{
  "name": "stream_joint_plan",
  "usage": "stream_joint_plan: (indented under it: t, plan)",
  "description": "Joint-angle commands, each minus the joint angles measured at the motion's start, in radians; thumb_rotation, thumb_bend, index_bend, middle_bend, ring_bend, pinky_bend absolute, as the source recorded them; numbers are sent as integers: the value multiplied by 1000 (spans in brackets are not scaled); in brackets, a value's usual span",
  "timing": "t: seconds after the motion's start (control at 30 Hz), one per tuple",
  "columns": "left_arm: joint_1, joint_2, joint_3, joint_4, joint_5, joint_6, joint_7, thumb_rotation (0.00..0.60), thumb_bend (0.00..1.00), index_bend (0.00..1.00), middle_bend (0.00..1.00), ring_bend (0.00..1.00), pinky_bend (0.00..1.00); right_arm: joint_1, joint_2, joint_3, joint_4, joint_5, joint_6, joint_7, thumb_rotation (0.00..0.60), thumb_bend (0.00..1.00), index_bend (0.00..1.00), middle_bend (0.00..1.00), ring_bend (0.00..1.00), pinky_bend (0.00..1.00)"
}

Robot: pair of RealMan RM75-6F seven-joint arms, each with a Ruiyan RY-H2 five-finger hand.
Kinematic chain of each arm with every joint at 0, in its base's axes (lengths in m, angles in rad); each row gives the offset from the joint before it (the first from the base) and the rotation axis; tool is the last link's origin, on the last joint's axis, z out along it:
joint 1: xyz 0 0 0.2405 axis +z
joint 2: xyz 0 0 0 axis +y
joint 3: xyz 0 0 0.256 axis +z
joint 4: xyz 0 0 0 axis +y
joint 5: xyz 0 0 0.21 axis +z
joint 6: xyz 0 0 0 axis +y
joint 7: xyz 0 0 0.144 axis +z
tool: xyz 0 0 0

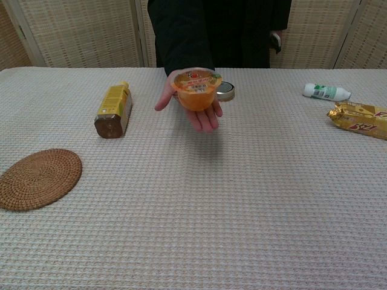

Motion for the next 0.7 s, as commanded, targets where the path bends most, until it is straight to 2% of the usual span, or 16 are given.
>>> stream_joint_plan:
  t: [0.03,0.23,0.43,0.57,0.7]
  plan:
    - [-1,-1,-1,0,-2,-2,2,600,143,128,0,0,162,1,-1,2,1,-2,1,1,600,235,0,124,35,124]
    - [-1,0,-1,-3,-3,-1,5,600,143,128,0,0,162,11,-9,5,7,-27,10,9,600,235,0,125,35,124]
    - [-4,1,-2,-6,2,-1,2,600,143,128,0,0,162,71,-14,12,-8,-85,-36,11,600,235,0,125,35,124]
    - [-3,4,-2,-9,5,3,0,600,143,128,0,0,162,145,-15,37,-51,-129,-90,-20,600,235,0,125,35,124]
    - [1,6,2,-9,10,7,-1,600,143,128,0,0,162,253,-17,75,-127,-125,-217,-67,600,234,0,107,35,124]
